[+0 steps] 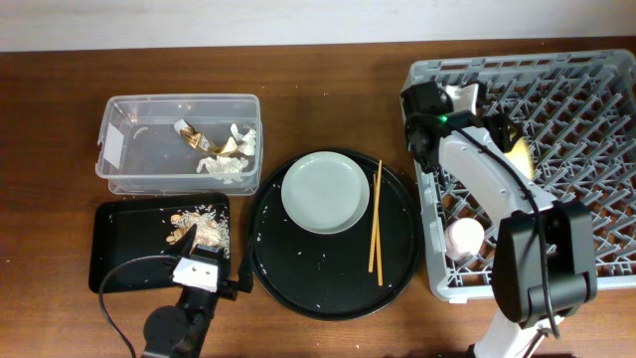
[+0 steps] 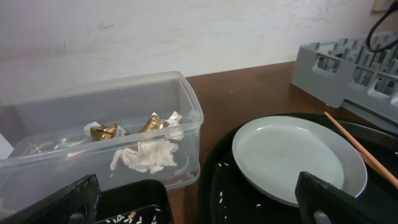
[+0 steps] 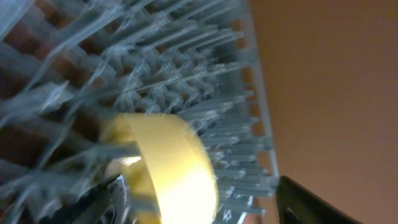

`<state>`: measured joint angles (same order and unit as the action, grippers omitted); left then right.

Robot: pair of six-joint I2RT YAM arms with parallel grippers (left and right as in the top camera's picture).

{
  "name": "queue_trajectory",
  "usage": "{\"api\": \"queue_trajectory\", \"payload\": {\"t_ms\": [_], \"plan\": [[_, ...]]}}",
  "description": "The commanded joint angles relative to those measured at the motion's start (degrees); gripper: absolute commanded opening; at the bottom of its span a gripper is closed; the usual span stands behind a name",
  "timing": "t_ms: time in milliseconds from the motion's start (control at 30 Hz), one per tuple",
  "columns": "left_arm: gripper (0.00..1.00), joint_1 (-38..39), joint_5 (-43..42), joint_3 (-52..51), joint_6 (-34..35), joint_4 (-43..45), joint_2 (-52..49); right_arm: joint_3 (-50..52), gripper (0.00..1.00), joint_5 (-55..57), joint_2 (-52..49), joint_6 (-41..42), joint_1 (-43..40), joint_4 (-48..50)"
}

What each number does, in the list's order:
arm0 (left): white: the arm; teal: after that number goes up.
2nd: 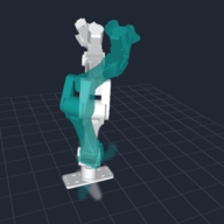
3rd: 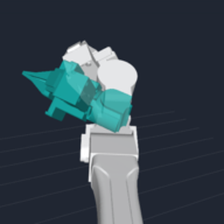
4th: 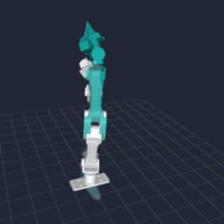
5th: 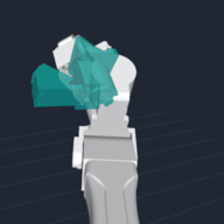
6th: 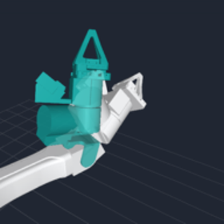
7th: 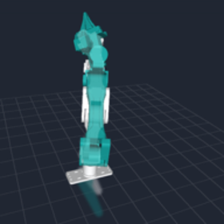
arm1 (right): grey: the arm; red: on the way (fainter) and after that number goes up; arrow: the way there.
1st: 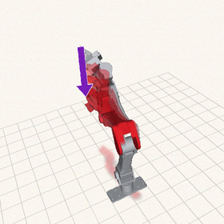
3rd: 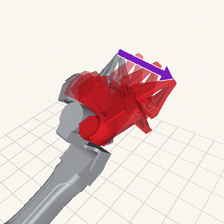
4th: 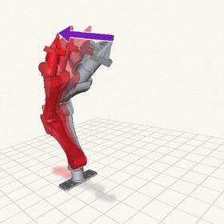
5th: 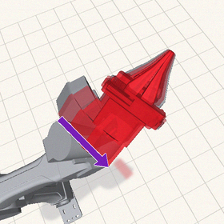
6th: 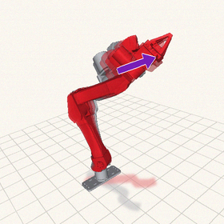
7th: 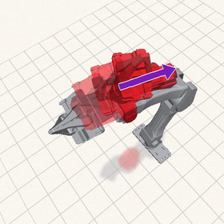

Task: Sort waste into correct bins and load items into the dishwasher rack
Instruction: 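Grasp the yellow bowl with the right gripper and place it in the rack, then grasp the grey plate with the right gripper and stand it in the rack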

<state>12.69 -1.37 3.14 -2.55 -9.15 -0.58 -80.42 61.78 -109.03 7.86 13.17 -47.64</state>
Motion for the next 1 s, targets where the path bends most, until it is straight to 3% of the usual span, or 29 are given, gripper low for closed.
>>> {"api": "queue_trajectory", "payload": {"t_ms": [0, 67, 100, 133, 167, 267, 333, 400, 500, 567, 800, 900, 967], "plan": [[0.99, -0.09, -0.39, -0.59, 0.35, 0.31, 0.28, -4.74, 0.7, -17.0, 3.37, 3.67, 0.37, -6.47], [0.99, -0.09, -0.39, -0.59, 0.35, 0.31, 0.28, -10.38, 0.55, -29.31, 5.53, 5.05, 0.39, -13.88], [0.99, -0.09, -0.39, -0.59, 0.35, 0.31, 0.28, -13.81, 0.56, -38.6, 6.56, 5.03, 0.37, -17.44], [0.99, -0.09, -0.39, -0.59, 0.35, 0.31, 0.28, -16.52, 0.63, -47.3, 7.19, 5.01, 0.37, -20.33], [1.0, -0.09, -0.39, -0.59, 0.35, 0.31, 0.28, -19.63, 0.63, -61.2, 7.61, 4.35, 0.39, -23.96], [0.99, -0.09, -0.39, -0.59, 0.35, 0.31, 0.28, -19.41, 0.58, -80.52, 7.41, 4.44, 1.57, -27.36], [0.99, -0.09, -0.39, -0.59, 0.37, 0.31, 0.28, -14.27, 0.59, -81.64, 7.41, 5.09, 7.15, -26.58], [0.99, -0.09, -0.39, -0.59, 0.35, 0.31, 0.28, -6.05, 0.59, -73.5, 7.41, 16.76, 13.22, -21.27], [0.99, -0.09, -0.39, -0.59, 0.37, 0.31, 0.28, 4.31, 0.58, -72.65, 7.41, 27.15, 17.16, -9.64], [0.99, -0.09, -0.39, -0.59, 0.35, 0.31, 0.28, 11.54, 0.57, -72.65, 7.41, 38.4, 17.94, -0.61], [0.99, -0.09, -0.39, -0.59, 0.35, 0.31, 0.28, 17.16, 0.54, -71.01, 7.02, 50.14, 17.94, 8.31], [0.99, -0.09, -0.39, -0.59, 0.35, 0.31, 0.28, 17.22, 0.51, -71.34, 4.24, 50.31, 17.94, 9.79], [0.99, -0.09, -0.39, -0.59, 0.35, 0.31, 0.28, 17.2, 0.2, -71.65, 3.13, 48.15, 17.94, 12.68]]}}
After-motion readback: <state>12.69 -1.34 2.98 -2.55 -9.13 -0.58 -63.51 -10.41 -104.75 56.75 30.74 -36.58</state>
